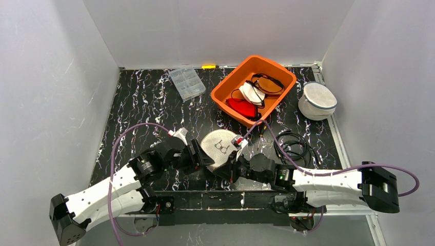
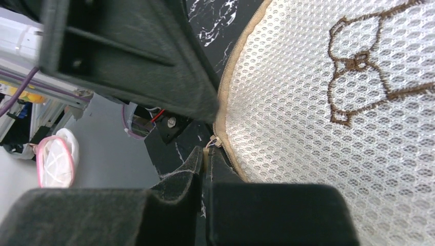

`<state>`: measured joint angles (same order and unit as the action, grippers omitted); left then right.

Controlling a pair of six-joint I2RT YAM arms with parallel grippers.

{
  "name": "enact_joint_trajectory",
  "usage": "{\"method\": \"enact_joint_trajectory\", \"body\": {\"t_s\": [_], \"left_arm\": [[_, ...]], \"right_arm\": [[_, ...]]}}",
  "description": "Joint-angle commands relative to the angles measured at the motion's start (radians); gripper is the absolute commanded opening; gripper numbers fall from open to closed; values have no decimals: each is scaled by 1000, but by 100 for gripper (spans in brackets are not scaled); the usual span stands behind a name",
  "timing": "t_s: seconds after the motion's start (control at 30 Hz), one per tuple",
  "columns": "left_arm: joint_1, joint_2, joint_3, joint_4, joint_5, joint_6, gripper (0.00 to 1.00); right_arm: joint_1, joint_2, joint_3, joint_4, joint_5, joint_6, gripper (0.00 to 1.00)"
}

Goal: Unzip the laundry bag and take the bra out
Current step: Unzip the laundry bag at the center of the board.

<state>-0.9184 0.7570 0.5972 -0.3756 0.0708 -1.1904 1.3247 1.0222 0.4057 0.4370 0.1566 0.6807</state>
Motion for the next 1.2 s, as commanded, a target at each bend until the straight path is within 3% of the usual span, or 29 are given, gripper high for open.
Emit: {"method": "enact_joint_trajectory", "body": {"t_s": [0.0,0.13,0.37,0.53,0.83,1.17], "left_arm": [[-2,36,-2,-28,-123,-76,62],[-3,81,13,-12,-143,-85,54],[-1,97,22,-28,-181,-84,19],[0,59,26,-61,-208,-70,1],[49,38,52,-79,-152,53,0],[142,97,35,35,31,188,0]], "right_arm": [[8,-11,33,103,-9,5,1],[8,-20,29,98,-8,3,1],[8,-53,17,68,-3,2,1],[9,-140,28,-69,19,-35,1],[9,-363,25,-392,144,-48,1],[10,-488,-28,-488,219,-24,1]]}}
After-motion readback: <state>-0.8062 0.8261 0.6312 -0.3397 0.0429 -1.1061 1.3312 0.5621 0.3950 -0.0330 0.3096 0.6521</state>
